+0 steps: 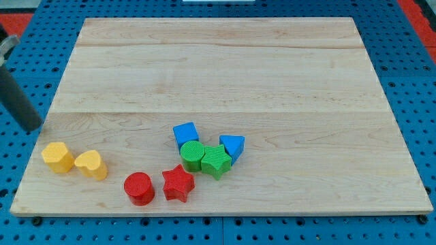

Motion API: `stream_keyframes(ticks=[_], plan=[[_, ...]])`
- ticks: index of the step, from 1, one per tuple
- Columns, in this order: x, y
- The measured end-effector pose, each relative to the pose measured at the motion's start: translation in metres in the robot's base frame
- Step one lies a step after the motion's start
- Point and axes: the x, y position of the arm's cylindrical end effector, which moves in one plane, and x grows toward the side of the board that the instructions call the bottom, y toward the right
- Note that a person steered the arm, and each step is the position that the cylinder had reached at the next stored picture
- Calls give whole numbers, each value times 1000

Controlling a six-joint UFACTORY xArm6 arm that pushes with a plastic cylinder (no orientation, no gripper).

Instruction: Move the yellow hexagon above the yellow heart

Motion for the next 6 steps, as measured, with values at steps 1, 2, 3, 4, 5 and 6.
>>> stream_keyframes(ticks=[1,2,3,4,5,6], plan=[[40,1],[41,-3],[53,24],[74,28],[59,54],[33,67]])
